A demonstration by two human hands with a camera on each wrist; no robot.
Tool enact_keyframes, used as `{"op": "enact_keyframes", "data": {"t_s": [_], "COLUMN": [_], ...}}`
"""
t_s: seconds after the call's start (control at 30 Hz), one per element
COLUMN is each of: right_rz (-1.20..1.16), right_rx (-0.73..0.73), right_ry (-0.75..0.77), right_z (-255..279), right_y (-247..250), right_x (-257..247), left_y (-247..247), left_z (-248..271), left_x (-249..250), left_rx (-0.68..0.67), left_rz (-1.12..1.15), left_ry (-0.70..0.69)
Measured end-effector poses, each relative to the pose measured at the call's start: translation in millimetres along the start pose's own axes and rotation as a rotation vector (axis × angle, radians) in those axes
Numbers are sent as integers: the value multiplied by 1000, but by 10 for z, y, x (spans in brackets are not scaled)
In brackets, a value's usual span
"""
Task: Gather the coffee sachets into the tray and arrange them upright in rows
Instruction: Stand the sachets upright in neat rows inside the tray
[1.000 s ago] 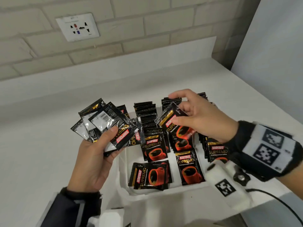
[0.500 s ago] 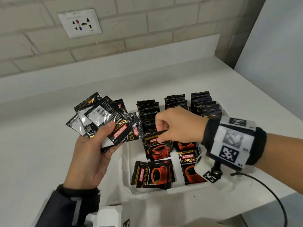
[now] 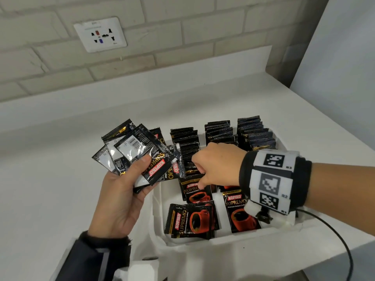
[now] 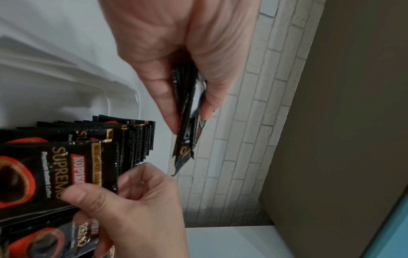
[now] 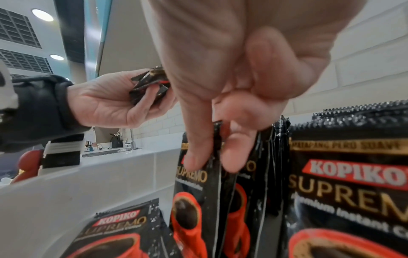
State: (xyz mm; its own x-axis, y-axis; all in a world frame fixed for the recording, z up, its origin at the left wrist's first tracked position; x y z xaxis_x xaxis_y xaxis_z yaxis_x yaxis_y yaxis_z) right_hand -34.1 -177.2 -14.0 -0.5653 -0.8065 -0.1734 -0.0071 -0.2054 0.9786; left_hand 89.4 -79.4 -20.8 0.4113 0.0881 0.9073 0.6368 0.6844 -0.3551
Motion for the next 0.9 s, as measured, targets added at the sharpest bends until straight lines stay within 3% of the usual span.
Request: {"op": "enact_keyframes", "data": {"t_s": [0.2,0.33,0.4,0.5,0.6,0.73,0.9], "right_rz": [-92,-458,-638,-722,-817,-1177,-1313], "right_rx": [88,236,224,148,188,124,151], "right_ry": [-56,-176,-213,-218,-225,-262,-332], "right_z": [74,206,276,303,292,316,365], "right_y": [249,504,489,339,278,227,196], "right_x": [137,338,314,205,217,264,387], "left_y": [-100,-170,-259,-457,-558,-497,-464], "left_z": [17,16,24,99,173,153,165], "left_x": [-77,-118,-152,-172,-169,-198,-187], "left_rx": [-19,-28,-54,-132,-179,-165,-138], "left_rz": [-39,-46,-70,-109,-118,-86,-84], "left_ry": [45,39,41,38,16,59,62]}}
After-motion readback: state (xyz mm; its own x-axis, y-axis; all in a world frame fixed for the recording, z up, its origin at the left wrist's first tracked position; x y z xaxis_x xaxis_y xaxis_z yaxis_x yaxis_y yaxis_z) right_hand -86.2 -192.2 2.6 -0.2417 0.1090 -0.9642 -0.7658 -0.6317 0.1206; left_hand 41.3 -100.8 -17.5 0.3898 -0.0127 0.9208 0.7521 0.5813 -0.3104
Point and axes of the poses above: each hand's wrist, its own z-axis away from the middle knuckle, its own y-axis out of the back of the hand, x = y × z, the point moved 6 cm from there along -z, towards the middle knuckle, and after that the axes turned 9 degrees about x, right-handed, at the moved point
